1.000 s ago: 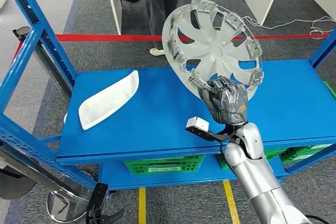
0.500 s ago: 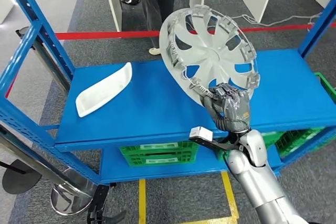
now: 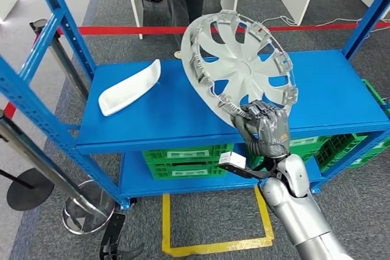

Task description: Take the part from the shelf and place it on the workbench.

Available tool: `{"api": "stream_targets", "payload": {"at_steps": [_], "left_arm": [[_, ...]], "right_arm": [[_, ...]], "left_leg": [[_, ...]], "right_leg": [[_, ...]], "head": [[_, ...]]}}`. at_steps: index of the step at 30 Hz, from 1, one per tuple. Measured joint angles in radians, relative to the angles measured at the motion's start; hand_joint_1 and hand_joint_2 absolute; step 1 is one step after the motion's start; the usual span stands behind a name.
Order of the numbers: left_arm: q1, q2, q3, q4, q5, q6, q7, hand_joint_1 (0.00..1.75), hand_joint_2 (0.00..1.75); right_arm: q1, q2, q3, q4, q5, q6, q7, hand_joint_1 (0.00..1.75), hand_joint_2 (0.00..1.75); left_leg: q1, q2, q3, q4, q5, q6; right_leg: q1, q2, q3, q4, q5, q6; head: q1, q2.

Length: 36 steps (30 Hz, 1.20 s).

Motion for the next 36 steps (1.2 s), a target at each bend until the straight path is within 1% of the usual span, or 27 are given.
{"api": "stream_targets", "payload": {"at_steps": [1,3,4,5,6,7,8,10,11,13,14,15,16,18,19,20,21,23,25,26,27,29,31,33,34,35,36], "left_arm": [[-0.001,-0.002,0.0,0.0,0.0,0.0,0.0,0.0,1.75],[-0.001,-0.003,0.0,0.001,0.0,0.0,0.0,0.0,1.75],[-0.001,-0.003,0.0,0.002,0.0,0.0,0.0,0.0,1.75],[-0.001,-0.004,0.0,0.003,0.0,0.0,0.0,0.0,1.75],[-0.001,-0.004,0.0,0.004,0.0,0.0,0.0,0.0,1.75],[-0.001,-0.005,0.0,0.005,0.0,-0.001,0.0,0.0,1.75],[-0.001,-0.005,0.0,0.005,0.0,-0.001,0.0,0.0,1.75],[-0.002,-0.004,0.0,0.006,0.0,-0.002,0.0,0.0,1.75],[-0.002,-0.004,0.0,0.006,0.0,-0.002,0.0,0.0,1.75],[0.0,-0.004,0.0,0.007,0.0,-0.002,0.0,0.0,1.75],[0.002,-0.004,0.0,0.007,0.0,-0.002,0.0,0.0,1.75],[0.004,-0.004,0.0,0.008,0.0,-0.002,0.0,0.0,1.75],[0.005,-0.004,0.0,0.008,0.0,-0.002,0.0,0.0,1.75],[0.006,-0.004,0.0,0.009,0.0,-0.002,0.0,0.0,1.75],[0.005,-0.004,0.0,0.009,0.0,-0.003,0.0,0.0,1.75],[0.005,-0.004,0.0,0.009,0.0,-0.003,0.0,0.0,1.75],[0.005,-0.004,0.0,0.009,0.0,-0.004,0.0,0.0,1.75],[0.004,-0.004,0.0,0.009,0.0,-0.004,0.0,0.0,1.75],[0.002,-0.003,0.0,0.009,0.0,-0.003,0.0,0.0,1.75],[0.001,-0.002,0.0,0.009,0.0,-0.002,0.0,0.0,1.75],[0.001,-0.002,0.0,0.009,0.0,-0.001,0.0,0.0,1.75],[0.003,-0.002,0.0,0.009,0.0,0.002,0.0,0.0,1.75],[0.006,-0.004,0.001,0.009,0.002,0.006,0.001,0.0,1.75],[0.009,-0.006,0.001,0.009,0.005,0.009,0.002,0.0,1.75],[0.011,-0.007,0.001,0.009,0.008,0.009,0.002,0.0,1.75],[0.013,-0.008,0.002,0.009,0.01,0.009,0.003,0.0,1.75],[0.015,-0.008,0.002,0.009,0.013,0.008,0.002,0.0,1.75]], "right_arm": [[0.001,-0.003,0.0,0.0,0.001,0.0,0.0,1.75,1.75],[0.003,-0.006,0.0,0.0,0.003,0.0,0.0,1.75,1.75],[0.005,-0.008,0.0,0.0,0.004,0.0,0.0,1.75,1.75],[0.007,-0.008,0.0,0.0,0.004,0.001,0.0,1.75,1.75],[0.009,-0.009,0.0,0.0,0.004,0.001,0.001,1.75,1.75],[0.01,-0.01,0.0,0.0,0.004,0.001,0.001,1.75,1.75],[0.01,-0.01,-0.001,-0.001,0.004,0.002,0.001,1.75,1.75],[0.009,-0.01,-0.001,-0.006,0.005,0.002,0.002,1.75,1.75],[0.01,-0.011,0.0,-0.008,0.005,0.003,0.002,1.75,1.75],[0.012,-0.011,-0.001,-0.011,0.005,0.003,0.002,1.75,1.75],[0.013,-0.011,-0.001,-0.011,0.005,0.003,0.002,1.75,1.75],[0.013,-0.011,-0.001,-0.011,0.005,0.004,0.002,1.75,1.75],[0.013,-0.011,-0.001,-0.011,0.005,0.004,0.002,1.75,1.75],[0.013,-0.011,-0.001,-0.012,0.004,0.004,0.003,1.75,1.75],[0.014,-0.011,-0.001,-0.012,0.004,0.004,0.003,1.75,1.75],[0.015,-0.011,-0.001,-0.012,0.004,0.004,0.004,1.75,1.75],[0.016,-0.011,-0.002,-0.012,0.004,0.004,0.003,1.75,1.75],[0.017,-0.011,-0.002,-0.012,0.0,0.004,0.003,1.75,1.75],[0.017,-0.011,-0.002,-0.013,-0.008,0.004,0.002,1.75,1.75],[0.017,-0.011,-0.002,-0.014,-0.012,0.004,0.002,1.75,1.75],[0.017,-0.011,-0.002,-0.015,-0.016,0.005,0.002,1.75,1.75],[0.017,-0.011,-0.004,-0.018,-0.029,0.013,0.002,1.75,1.75],[0.015,-0.011,-0.009,-0.021,-0.048,0.024,0.002,1.75,1.75],[0.013,-0.011,-0.016,-0.021,-0.061,0.034,0.001,1.75,1.75],[0.013,-0.011,-0.019,-0.021,-0.065,0.037,0.0,1.75,1.75],[0.013,-0.011,-0.021,-0.02,-0.07,0.039,-0.001,1.75,1.75],[0.011,-0.011,-0.021,-0.018,-0.074,0.041,-0.003,1.75,1.75]], "left_leg": [[0.002,0.001,-0.012,-0.003,0.012,0.003],[0.002,0.002,-0.043,-0.001,0.034,0.006],[0.002,0.003,-0.058,0.0,0.046,0.005],[0.002,0.003,-0.074,0.001,0.057,0.004],[0.002,0.004,-0.089,0.002,0.067,0.002],[0.002,0.004,-0.102,0.005,0.077,-0.001],[0.001,0.003,-0.114,0.008,0.085,-0.005],[-0.002,0.003,-0.134,0.018,0.102,-0.015],[-0.002,0.003,-0.141,0.022,0.111,-0.019],[0.0,0.002,-0.152,0.024,0.126,-0.027],[0.002,0.002,-0.16,0.032,0.114,-0.032],[0.003,0.001,-0.171,0.056,0.083,-0.037],[0.005,0.001,-0.185,0.103,0.034,-0.042],[0.006,0.001,-0.213,0.242,-0.069,-0.047],[0.006,0.001,-0.217,0.302,-0.094,-0.046],[0.006,0.0,-0.209,0.333,-0.095,-0.042],[0.004,0.0,-0.185,0.328,-0.075,-0.036],[-0.004,-0.001,-0.092,0.222,-0.028,-0.018],[-0.013,-0.003,0.006,0.076,-0.031,0.001],[-0.017,-0.003,0.032,0.029,-0.043,0.006],[-0.02,-0.003,0.042,0.003,-0.05,0.009],[-0.018,-0.001,0.039,-0.019,-0.038,0.012],[-0.012,0.002,0.031,-0.033,-0.018,0.018],[-0.01,0.006,0.014,-0.03,-0.004,0.021],[-0.01,0.009,0.004,-0.028,0.002,0.021],[-0.01,0.013,-0.005,-0.024,0.006,0.02],[-0.009,0.019,-0.014,-0.02,0.01,0.018]], "right_leg": [[-0.001,0.001,-0.016,0.044,-0.046,0.004],[-0.002,0.0,-0.05,0.174,-0.133,0.011],[-0.003,0.0,-0.057,0.227,-0.149,0.014],[-0.004,0.0,-0.05,0.251,-0.142,0.016],[-0.006,-0.001,-0.025,0.24,-0.118,0.018],[-0.007,-0.001,0.017,0.193,-0.091,0.019],[-0.009,-0.001,0.073,0.123,-0.079,0.02],[-0.008,0.001,0.162,-0.007,-0.092,0.016],[-0.005,0.002,0.181,-0.039,-0.103,0.012],[-0.003,0.001,0.169,-0.049,-0.096,-0.004],[-0.003,0.0,0.159,-0.048,-0.088,-0.014],[-0.004,-0.002,0.147,-0.048,-0.077,-0.024],[-0.004,-0.003,0.135,-0.048,-0.066,-0.033],[-0.001,-0.004,0.107,-0.047,-0.043,-0.041],[0.002,-0.004,0.093,-0.046,-0.032,-0.041],[0.005,-0.004,0.079,-0.045,-0.022,-0.042],[0.008,-0.003,0.066,-0.044,-0.012,-0.043],[0.012,-0.002,0.046,-0.041,0.004,-0.042],[0.014,-0.003,0.034,-0.04,0.02,-0.037],[0.012,-0.004,0.03,-0.041,0.029,-0.032],[0.01,-0.005,0.025,-0.043,0.037,-0.027],[0.008,-0.005,0.014,-0.045,0.043,-0.017],[0.008,-0.002,-0.01,-0.002,-0.004,-0.007],[0.003,-0.001,-0.051,0.12,-0.088,0.004],[0.0,-0.001,-0.07,0.185,-0.114,0.009],[-0.002,-0.002,-0.078,0.229,-0.122,0.013],[-0.004,-0.003,-0.068,0.235,-0.11,0.017]], "head": [[0.001,0.0],[0.002,0.0],[0.002,0.0],[0.002,0.0],[0.002,0.0],[0.002,0.0],[0.002,0.0],[0.002,0.0],[0.002,0.0],[0.003,0.0],[0.002,0.0],[0.001,0.0],[0.0,0.0],[-0.002,0.0],[-0.003,0.0],[-0.002,0.0],[-0.002,0.0],[-0.002,0.0],[-0.002,0.0],[-0.002,0.0],[-0.002,0.0],[-0.003,0.0],[0.0,0.0],[0.002,0.0],[0.003,0.0],[0.003,0.0],[0.003,0.0]]}}
